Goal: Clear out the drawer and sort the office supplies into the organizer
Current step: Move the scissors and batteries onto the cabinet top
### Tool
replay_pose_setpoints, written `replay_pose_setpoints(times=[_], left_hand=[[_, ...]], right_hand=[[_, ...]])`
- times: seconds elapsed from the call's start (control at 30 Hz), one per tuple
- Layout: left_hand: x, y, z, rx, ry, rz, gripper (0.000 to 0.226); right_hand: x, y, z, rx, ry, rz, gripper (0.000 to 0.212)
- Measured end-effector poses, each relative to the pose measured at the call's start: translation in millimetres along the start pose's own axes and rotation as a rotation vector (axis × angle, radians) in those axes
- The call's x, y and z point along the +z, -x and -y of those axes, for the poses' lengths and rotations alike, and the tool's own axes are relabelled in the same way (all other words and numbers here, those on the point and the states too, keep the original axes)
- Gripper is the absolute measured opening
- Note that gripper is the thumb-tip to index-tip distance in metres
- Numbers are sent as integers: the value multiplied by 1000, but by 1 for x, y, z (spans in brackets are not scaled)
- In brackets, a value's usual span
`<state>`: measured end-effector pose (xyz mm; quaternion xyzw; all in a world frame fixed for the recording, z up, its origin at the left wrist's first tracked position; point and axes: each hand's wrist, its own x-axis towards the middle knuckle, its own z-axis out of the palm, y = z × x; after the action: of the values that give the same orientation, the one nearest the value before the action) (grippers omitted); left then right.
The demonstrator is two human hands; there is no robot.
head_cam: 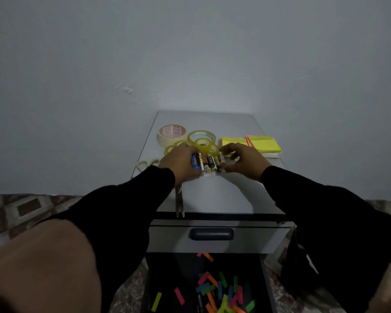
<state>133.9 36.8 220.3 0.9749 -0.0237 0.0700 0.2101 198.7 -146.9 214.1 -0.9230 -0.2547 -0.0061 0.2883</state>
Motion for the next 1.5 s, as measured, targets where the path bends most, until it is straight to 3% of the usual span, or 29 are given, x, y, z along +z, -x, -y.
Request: replay_pose_setpoints(times=[0.17, 0.5, 1.0, 1.27, 1.5], left_hand=[[1, -29, -16, 25, -35, 6, 58], [24, -63, -31, -26, -256, 48, 63], [31, -67, -32, -39, -271, 61, 61], [17, -42, -32, 23, -144, -45, 61], [6, 77, -25, 218, 384, -274, 53]], right_hand=[[-1, 14, -20, 23, 2, -12, 57], [2, 17, -34, 139, -231, -49, 66], [11, 6, -28, 168, -296, -12, 85], [0, 23, -12, 145, -239, -50, 80], [-21, 97, 23, 4, -207, -47, 67]])
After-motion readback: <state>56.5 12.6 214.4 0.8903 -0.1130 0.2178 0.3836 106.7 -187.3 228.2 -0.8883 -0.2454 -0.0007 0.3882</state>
